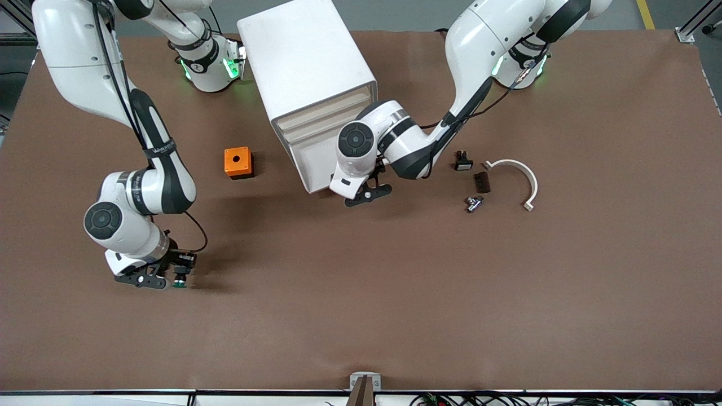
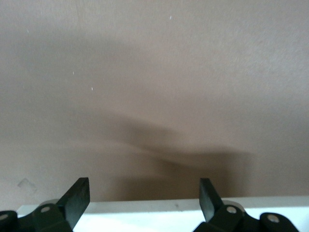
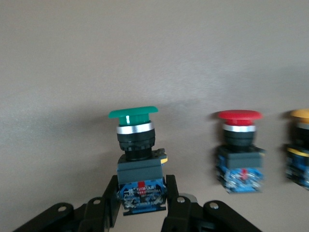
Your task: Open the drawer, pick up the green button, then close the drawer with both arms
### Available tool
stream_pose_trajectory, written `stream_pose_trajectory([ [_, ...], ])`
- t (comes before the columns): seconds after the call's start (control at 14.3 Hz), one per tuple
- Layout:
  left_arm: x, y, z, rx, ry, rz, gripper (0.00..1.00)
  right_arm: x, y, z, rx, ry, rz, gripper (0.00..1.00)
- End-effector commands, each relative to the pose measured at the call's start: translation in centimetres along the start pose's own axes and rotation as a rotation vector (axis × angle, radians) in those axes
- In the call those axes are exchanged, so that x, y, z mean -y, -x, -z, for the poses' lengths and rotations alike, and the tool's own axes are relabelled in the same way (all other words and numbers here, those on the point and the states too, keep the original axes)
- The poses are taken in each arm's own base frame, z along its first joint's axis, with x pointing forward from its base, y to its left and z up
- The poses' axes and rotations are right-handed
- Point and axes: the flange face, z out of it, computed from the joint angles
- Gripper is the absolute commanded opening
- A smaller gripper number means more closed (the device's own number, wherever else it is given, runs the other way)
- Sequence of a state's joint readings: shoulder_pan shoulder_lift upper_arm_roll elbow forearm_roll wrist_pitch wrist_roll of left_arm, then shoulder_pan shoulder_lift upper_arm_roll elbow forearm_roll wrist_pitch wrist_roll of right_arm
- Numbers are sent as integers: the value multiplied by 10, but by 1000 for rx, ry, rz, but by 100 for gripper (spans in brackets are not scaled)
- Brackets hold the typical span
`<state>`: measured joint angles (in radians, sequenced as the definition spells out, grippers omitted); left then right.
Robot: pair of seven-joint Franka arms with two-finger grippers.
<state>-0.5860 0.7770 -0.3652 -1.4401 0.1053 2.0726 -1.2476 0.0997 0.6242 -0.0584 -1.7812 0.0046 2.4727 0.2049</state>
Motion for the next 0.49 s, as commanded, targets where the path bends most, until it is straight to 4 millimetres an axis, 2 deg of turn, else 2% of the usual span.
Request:
stream_pose_trajectory([
  [0.0, 4, 15, -6, -3, -11, 26, 100, -14, 10, -19, -9, -36, 20, 0],
  [0.21, 0, 28, -8, 83, 9, 58, 100, -19, 15, -24, 5, -33, 15, 0],
  [0.28, 0, 29, -8, 104, 15, 70, 100, -18, 14, -23, 5, -34, 14, 14],
  [0.35, -1, 31, -7, 126, 23, 82, 100, -17, 14, -22, 8, -34, 13, 69],
  [0.42, -2, 32, -8, 144, 32, 93, 100, -16, 14, -21, 5, -35, 11, 100],
])
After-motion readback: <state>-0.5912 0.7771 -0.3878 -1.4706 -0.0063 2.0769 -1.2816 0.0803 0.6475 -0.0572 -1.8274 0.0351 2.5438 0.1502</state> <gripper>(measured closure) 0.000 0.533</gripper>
